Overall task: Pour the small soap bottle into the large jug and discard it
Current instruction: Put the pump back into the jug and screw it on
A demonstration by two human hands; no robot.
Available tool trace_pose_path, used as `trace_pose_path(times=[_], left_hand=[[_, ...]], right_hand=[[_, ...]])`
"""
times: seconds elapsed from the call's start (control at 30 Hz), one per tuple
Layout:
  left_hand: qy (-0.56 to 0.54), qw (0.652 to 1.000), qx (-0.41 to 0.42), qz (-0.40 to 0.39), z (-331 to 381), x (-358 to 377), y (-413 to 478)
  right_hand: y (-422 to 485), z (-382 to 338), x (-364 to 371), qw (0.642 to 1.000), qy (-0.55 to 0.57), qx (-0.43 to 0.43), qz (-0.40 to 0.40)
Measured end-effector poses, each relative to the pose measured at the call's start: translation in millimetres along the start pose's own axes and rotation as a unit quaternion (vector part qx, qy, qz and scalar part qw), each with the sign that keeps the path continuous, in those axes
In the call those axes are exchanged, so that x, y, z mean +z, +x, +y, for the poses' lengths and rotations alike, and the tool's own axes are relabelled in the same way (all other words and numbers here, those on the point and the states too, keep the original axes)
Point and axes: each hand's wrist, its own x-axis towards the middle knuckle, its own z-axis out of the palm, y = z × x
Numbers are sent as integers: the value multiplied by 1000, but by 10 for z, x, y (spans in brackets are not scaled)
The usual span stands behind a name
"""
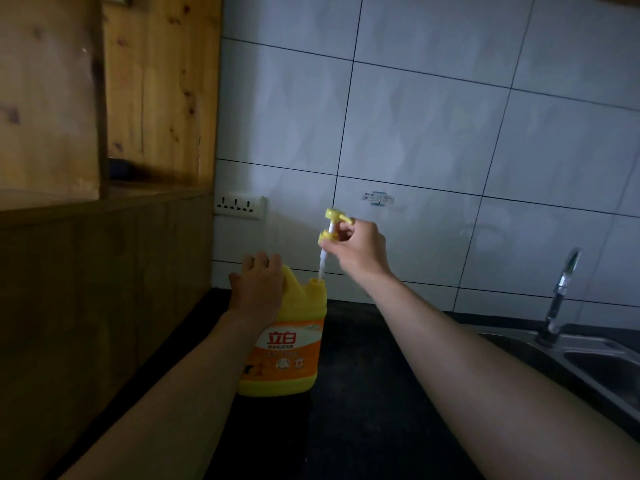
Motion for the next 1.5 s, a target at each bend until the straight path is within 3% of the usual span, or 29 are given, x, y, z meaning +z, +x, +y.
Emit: trace_pose_path(times=[0.47, 0.63, 0.83, 0.9, 1.0, 1.17, 1.3, 1.5], left_hand=[[18, 999, 16, 43, -1, 19, -36], [21, 997, 30, 69, -25, 53, -36], [32, 991, 52, 117, -65, 145, -9], [45, 989, 50, 131, -52, 129, -11], [54, 987, 47, 144, -49, 152, 3], [49, 988, 63, 131, -56, 175, 11], [43, 987, 50, 149, -54, 173, 10], [52, 983, 49, 170, -64, 224, 20]], right_hand=[[-120, 360, 197, 982, -80, 14, -169], [-65, 335, 237, 979, -110, 39, -169], [-130, 309, 360, 971, -221, 28, -86], [-146, 331, 366, 965, -238, 29, -103], [-107, 359, 315, 968, -186, 38, -163], [-116, 312, 171, 971, 13, 74, -229], [-166, 414, 161, 978, 41, 57, -199], [-162, 551, 134, 995, -43, 9, -86]])
